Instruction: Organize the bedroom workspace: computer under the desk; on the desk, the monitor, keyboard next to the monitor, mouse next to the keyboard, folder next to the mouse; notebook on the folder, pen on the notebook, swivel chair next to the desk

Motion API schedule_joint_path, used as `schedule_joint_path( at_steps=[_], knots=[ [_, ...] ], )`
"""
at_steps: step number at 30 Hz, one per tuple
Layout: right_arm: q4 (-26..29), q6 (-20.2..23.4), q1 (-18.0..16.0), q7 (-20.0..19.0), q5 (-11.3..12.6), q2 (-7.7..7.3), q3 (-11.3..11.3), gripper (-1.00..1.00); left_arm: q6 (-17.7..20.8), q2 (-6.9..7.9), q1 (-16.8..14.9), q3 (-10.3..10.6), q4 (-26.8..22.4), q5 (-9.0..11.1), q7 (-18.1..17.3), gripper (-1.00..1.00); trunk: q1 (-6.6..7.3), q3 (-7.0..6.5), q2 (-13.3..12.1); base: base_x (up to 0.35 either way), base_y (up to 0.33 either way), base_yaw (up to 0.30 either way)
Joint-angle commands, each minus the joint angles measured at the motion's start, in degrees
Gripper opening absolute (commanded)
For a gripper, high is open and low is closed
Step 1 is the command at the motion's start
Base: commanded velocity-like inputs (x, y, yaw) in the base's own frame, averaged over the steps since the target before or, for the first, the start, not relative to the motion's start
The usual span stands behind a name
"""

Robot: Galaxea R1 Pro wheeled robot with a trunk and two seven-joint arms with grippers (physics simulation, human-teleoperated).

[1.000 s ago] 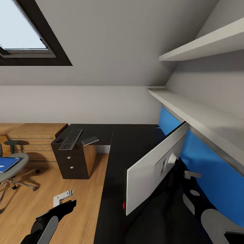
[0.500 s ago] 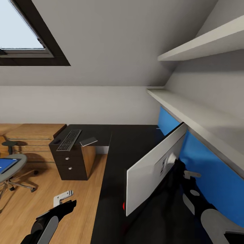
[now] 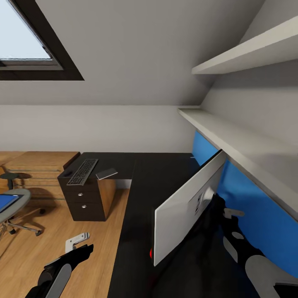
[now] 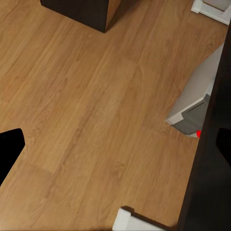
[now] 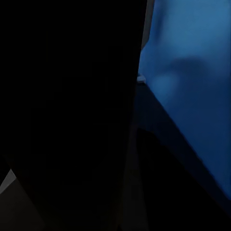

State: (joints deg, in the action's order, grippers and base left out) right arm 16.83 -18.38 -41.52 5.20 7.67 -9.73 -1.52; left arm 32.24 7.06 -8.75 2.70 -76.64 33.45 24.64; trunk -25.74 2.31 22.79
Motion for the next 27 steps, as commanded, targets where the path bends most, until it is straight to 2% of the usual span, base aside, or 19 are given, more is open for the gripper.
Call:
schedule_joint_path(
  at_steps=[1,11,27],
  knots=[
    [0.0,-0.4,0.0,1.6,1.2,-0.03,-0.2,-1.0,0.1,0.06,0.0,0.1,-0.1,0.6,0.6,1.0,-0.04,0.14,0.1,0.0,0.0,0.0],
    [0.0,-0.4,0.0,1.6,1.2,-0.03,-0.2,-1.0,0.1,0.06,0.0,0.1,-0.1,0.6,0.6,1.0,-0.04,0.14,0.1,0.0,-0.092,0.0],
    [0.0,-0.4,0.0,1.6,1.2,-0.03,-0.2,-1.0,0.1,0.06,0.0,0.1,-0.1,0.6,0.6,1.0,-0.04,0.14,0.1,0.0,-0.005,0.0]
  ],
)
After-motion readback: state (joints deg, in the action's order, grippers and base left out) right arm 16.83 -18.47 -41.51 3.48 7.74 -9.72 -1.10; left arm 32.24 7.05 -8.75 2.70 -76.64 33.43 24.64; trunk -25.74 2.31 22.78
